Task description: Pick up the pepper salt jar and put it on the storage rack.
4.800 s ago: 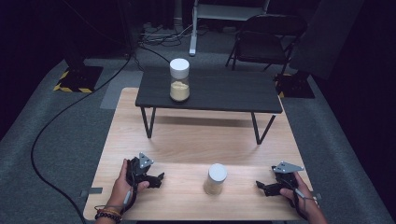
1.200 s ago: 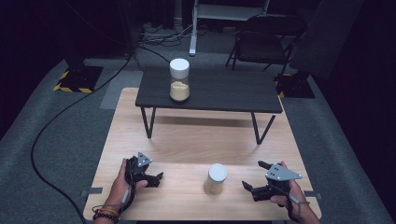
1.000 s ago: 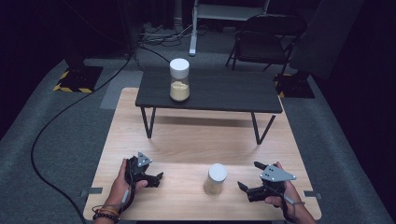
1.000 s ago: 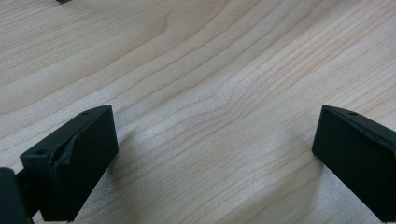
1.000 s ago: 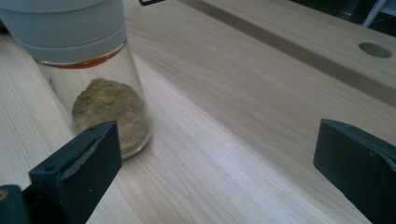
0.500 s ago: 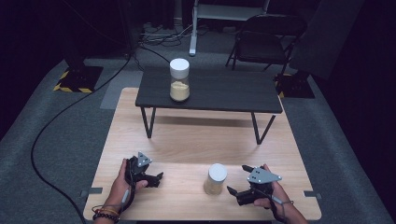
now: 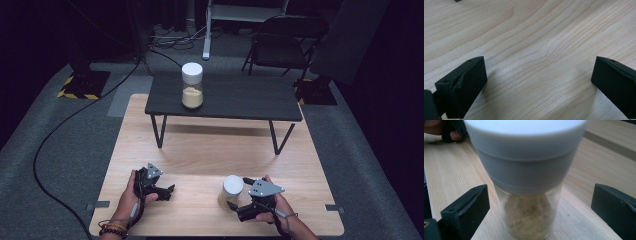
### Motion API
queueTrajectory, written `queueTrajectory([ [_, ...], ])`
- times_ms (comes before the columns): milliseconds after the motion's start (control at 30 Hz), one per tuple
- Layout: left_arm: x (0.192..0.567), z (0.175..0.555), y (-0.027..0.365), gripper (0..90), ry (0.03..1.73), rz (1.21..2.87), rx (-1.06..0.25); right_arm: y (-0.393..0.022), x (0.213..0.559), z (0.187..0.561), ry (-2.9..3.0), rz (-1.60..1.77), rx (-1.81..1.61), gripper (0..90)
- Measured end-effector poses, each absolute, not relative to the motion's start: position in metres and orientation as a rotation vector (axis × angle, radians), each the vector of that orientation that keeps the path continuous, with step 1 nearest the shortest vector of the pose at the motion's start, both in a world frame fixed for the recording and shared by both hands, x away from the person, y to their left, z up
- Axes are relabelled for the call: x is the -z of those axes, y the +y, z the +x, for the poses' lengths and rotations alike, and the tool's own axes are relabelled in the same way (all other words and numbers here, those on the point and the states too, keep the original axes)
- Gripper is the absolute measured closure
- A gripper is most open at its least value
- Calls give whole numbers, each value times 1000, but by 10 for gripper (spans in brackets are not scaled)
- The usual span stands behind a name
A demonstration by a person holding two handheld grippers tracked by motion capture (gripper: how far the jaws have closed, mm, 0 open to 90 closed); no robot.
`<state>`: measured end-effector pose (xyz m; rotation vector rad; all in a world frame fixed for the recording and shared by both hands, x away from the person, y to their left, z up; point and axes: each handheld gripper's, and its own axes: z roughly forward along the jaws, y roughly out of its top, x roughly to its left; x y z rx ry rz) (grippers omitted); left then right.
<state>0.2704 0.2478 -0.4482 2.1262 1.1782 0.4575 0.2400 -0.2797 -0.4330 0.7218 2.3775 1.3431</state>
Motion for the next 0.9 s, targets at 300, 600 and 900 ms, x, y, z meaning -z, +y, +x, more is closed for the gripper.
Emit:
queueTrajectory([
  [300,448,270,248,5,1178,2126,-457,-281,439,243,2345,764,-1402,84],
  [600,448,270,248,5,1178,2127,-458,-282,448,246,2330,800,-1498,170],
  [900,448,271,248,5,1175,2129,-457,-280,467,239,2258,851,-1595,298],
])
